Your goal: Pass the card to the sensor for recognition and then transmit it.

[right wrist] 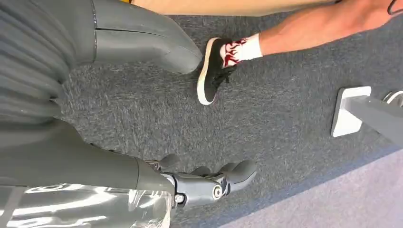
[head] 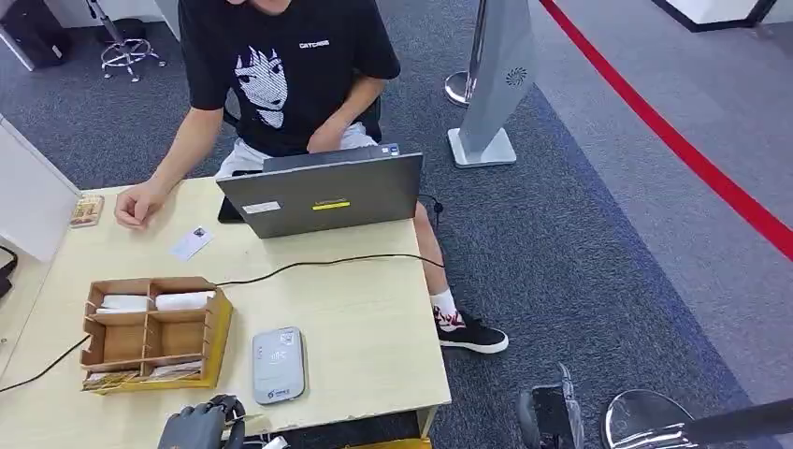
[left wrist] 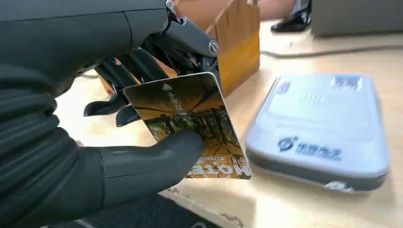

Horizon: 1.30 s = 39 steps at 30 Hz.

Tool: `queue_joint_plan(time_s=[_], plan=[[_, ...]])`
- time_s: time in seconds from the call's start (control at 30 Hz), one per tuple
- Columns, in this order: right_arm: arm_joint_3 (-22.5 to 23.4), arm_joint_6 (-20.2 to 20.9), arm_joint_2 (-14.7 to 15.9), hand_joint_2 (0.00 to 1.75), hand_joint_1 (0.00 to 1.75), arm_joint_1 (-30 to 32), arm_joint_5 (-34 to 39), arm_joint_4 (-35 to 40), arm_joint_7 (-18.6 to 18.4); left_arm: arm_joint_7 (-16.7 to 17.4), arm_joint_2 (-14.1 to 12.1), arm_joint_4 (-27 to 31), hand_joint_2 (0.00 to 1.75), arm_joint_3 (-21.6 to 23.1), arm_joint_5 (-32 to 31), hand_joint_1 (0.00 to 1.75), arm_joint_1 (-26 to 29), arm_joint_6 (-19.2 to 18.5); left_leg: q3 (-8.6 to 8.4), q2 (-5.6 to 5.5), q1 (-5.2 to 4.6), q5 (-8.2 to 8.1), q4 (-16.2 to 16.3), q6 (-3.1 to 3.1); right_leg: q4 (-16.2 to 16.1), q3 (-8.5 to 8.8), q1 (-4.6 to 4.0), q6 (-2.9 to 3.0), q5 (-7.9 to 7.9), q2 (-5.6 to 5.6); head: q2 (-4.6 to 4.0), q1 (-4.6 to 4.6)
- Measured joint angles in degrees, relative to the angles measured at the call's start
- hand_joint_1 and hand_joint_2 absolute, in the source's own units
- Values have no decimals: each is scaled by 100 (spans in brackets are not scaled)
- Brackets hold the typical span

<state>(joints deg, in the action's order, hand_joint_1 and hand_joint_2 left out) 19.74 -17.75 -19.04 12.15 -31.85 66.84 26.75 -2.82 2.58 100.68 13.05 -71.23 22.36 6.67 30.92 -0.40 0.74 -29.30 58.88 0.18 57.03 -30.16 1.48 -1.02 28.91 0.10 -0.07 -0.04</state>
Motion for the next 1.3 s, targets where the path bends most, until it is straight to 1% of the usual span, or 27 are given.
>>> queue_joint_plan(time_s=[0.07,0.1,0.13,0.17,0.23,0.3,0.33,0.4,0.47,0.5,0.53,0.6,0.67,0.77,0.83,0.97,1.1,1.2,1.23,1.27,1.3], plan=[[-20,-2,0,175,0,28,7,9,-13,48,31,210,175,7,-52,175,51,-44,1,0,0,0,1,0,-1,-3,0,0,0,-1,0,0],[-35,-7,-2,175,0,37,9,24,-13,66,44,390,175,13,-98,175,42,-191,2,-2,-1,0,2,0,-2,-9,0,0,0,-4,0,-2],[-40,-7,-7,175,0,36,2,29,-18,66,59,577,175,31,-142,175,-38,-416,6,-7,-1,1,2,1,-2,-15,0,0,0,-8,0,-2],[-42,-9,-7,175,0,33,-7,31,-24,59,115,794,175,48,-192,175,-198,-679,10,-17,0,6,3,6,-2,-9,0,-1,-1,-19,0,0],[-64,-26,-7,175,0,29,-7,33,-55,52,222,1292,175,109,-275,175,-474,-1044,11,-22,0,10,2,0,-1,0,0,2,-8,-21,0,0],[-87,-44,-7,175,0,29,-4,42,-83,55,277,1708,175,168,-297,175,-600,-1189,7,-1,-1,9,2,-1,-1,-3,0,5,-15,0,0,-2],[-90,-57,-7,175,0,29,-2,46,-87,55,284,1806,175,186,-299,175,-616,-1198,5,3,0,9,2,-1,-1,-5,0,4,-16,3,0,0],[-96,-92,-7,175,0,29,-2,46,-98,-13,293,1982,175,210,-343,175,-618,-1069,5,1,0,10,2,-1,-1,-7,0,4,-16,0,0,0],[-109,-118,-7,175,0,28,-9,48,-129,-177,288,2243,175,295,-481,175,-626,-690,7,-2,1,10,2,-1,-1,-8,-1,4,-15,-2,0,0],[-123,-122,-7,175,0,29,-35,50,-149,-201,286,2394,175,352,-571,175,-646,-551,7,0,1,10,2,-1,-1,-9,-1,4,-15,0,0,-2],[-142,-122,-7,175,0,29,-59,59,-175,-170,277,2573,175,424,-706,175,-686,-481,8,0,1,10,2,-1,-1,-10,-1,4,-15,0,0,0],[-192,-129,-7,175,0,33,-133,66,-225,21,251,2928,175,492,-927,175,-805,-483,8,1,1,10,2,-1,-1,-11,-1,4,-15,0,0,-2],[-230,-142,-7,175,0,35,-168,64,-269,210,214,3102,175,468,-850,175,-959,-617,7,-1,1,10,2,-1,-1,-10,-1,4,-15,-3,0,0],[-214,-24,-7,175,0,37,-462,50,-275,385,210,3123,175,159,-524,175,-1181,-1012,6,2,2,12,1,-4,-1,-11,-1,6,-17,0,0,0],[-164,50,-7,175,0,38,-608,26,-249,400,212,3051,175,-79,-446,175,-1325,-1095,5,2,2,13,1,-4,0,-10,-1,7,-19,1,0,-2],[-55,87,-7,175,0,36,-704,-65,-210,383,227,2782,175,-455,-400,175,-1553,-1113,8,1,2,15,1,-2,1,-10,-1,7,-20,1,0,0],[-24,85,-9,175,0,41,-841,-111,-216,472,240,2629,175,-669,-797,175,-1620,-1215,9,2,0,14,2,-2,0,-13,0,6,-20,3,0,0],[26,96,-9,175,0,58,-855,-111,-286,395,278,2410,175,-826,-881,175,-1639,-1115,9,1,-1,14,2,-2,-1,-13,0,6,-19,2,0,-2],[48,103,-13,175,0,65,-852,-111,-282,372,295,2334,175,-872,-916,150,-1640,-1060,9,2,0,14,2,-2,0,-13,0,6,-19,3,0,0],[63,103,-13,175,0,71,-844,-111,-267,343,310,2275,175,-905,-949,7,-1642,-1021,9,4,0,14,2,-2,0,-13,0,6,-20,4,0,-2],[70,103,-15,175,0,71,-841,-111,-251,330,319,2238,175,-929,-984,0,-1645,-1008,9,4,0,14,2,-2,0,-13,0,6,-20,4,0,0]])
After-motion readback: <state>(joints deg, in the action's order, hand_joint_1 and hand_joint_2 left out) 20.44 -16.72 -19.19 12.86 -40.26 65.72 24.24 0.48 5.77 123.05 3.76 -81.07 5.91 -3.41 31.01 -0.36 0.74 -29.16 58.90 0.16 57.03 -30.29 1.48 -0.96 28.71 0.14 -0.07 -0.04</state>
